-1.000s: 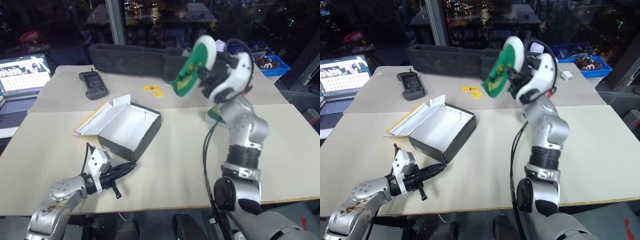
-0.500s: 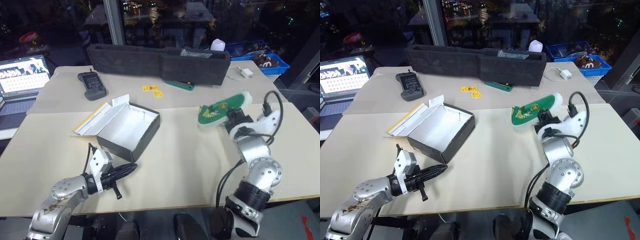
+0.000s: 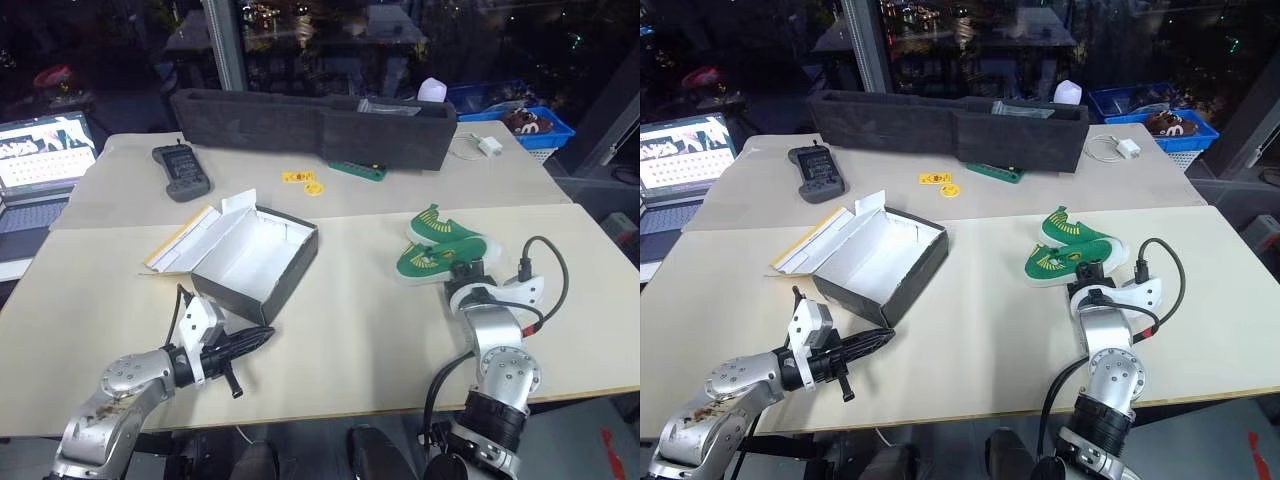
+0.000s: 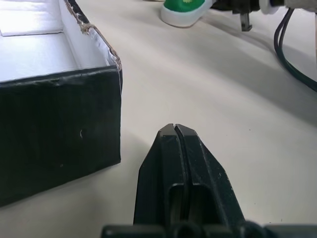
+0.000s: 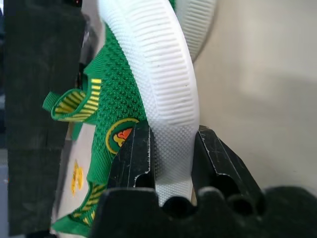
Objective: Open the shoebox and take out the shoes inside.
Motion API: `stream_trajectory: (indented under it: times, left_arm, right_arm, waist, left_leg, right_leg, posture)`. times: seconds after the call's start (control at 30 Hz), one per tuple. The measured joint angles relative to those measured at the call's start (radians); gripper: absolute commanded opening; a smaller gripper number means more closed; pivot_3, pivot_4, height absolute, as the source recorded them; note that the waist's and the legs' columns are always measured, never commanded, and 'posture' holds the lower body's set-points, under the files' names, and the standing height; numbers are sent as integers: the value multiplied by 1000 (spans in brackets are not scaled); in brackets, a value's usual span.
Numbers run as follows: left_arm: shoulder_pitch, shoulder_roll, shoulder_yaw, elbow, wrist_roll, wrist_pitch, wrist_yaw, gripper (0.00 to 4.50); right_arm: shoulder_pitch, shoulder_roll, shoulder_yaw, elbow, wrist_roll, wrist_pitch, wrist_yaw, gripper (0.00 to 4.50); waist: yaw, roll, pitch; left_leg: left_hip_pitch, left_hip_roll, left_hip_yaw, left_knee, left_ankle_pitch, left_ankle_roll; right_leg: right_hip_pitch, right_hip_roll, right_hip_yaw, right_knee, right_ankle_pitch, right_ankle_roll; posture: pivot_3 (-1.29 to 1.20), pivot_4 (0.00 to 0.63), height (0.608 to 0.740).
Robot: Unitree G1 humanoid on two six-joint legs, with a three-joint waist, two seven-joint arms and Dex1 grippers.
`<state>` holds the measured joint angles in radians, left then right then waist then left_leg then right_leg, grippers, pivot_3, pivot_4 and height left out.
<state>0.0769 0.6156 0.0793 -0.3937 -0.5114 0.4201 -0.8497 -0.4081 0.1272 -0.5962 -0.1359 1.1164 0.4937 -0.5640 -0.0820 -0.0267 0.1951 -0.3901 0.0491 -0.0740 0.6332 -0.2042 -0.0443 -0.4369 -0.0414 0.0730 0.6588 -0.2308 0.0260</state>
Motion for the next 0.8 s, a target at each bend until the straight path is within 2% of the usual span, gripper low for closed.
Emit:
stream_trajectory:
  times: [0.07, 0.1, 0.13, 0.17, 0.23, 0.3, 0.47, 0.6, 0.73, 0.8]
  left_arm:
    - [0, 0, 0, 0, 0, 0, 2, 0]
    - [0, 0, 0, 0, 0, 0, 3, 0]
    - [0, 0, 0, 0, 0, 0, 4, 0]
    - [0, 0, 0, 0, 0, 0, 4, 0]
    - [-1, 0, 0, 0, 0, 0, 7, 0]
    - [-1, 0, 0, 0, 0, 0, 8, 0]
    - [0, 0, 0, 0, 1, 0, 13, 0]
    - [23, -19, 11, -1, 0, -1, 37, 0]
    - [89, -30, 29, 0, 4, -5, 65, 0]
    - [103, -40, 42, 9, 5, -8, 80, 0]
  right_arm:
    - [0, 0, 5, 9, 9, -14, -7, 1617]
    - [0, 0, 13, 10, 9, -20, -15, 1700]
    - [1, 0, 23, 14, 8, -25, -27, 2149]
    - [2, 0, 30, 21, 8, -30, -36, 2371]
    - [6, -1, 51, 9, 4, -50, -51, 3320]
    - [20, -2, 76, -14, -7, -56, -55, 3849]
    - [78, -18, 122, -84, -38, -50, -57, 3849]
    - [205, -117, 164, -205, -28, 48, -73, 3849]
    - [336, -259, 129, -314, 40, 135, -113, 3849]
    - [347, -303, 111, -337, 70, 156, -124, 3849]
  waist:
    - [-1, 0, 0]
    - [-1, 0, 0]
    - [-2, 0, 0]
    - [-2, 0, 0]
    - [-1, -1, -1]
    - [0, -1, -1]
    - [10, -2, -2]
    - [18, -1, -2]
    - [20, -1, -2]
    - [13, -1, -2]
  left_leg:
    - [0, 0, 0, 0, 0, 0]
    - [1, 0, 0, 0, 0, 0]
    - [0, 0, 0, 0, 0, 0]
    - [0, 0, 0, 0, 0, 0]
    - [0, 0, 0, 0, 0, 0]
    - [0, 0, 0, -1, 0, 0]
    - [-1, 0, 0, -2, 0, 0]
    - [-2, 0, 0, -4, 0, 0]
    - [-4, 0, 0, -5, 0, 0]
    - [-4, 0, 0, -4, 0, 0]
  right_leg:
    - [1, 0, 0, 0, 0, 0]
    - [0, 0, 0, 0, 0, -1]
    - [0, 0, 0, 0, -1, -1]
    - [0, 0, 0, -1, -1, -1]
    - [0, 0, 0, -1, 0, 0]
    - [0, 0, 0, -2, 0, 0]
    - [0, 0, -1, -4, 0, 0]
    - [0, 0, -1, -7, 0, 0]
    - [0, -1, 0, -12, -1, -1]
    - [0, -1, 1, -12, -1, -2]
  posture:
    - [0, 150, 715]
    - [0, 150, 715]
    - [0, 150, 715]
    - [0, 150, 715]
    - [0, 150, 715]
    - [0, 150, 715]
    - [0, 150, 715]
    - [0, 150, 715]
    - [0, 150, 715]
    - [0, 150, 715]
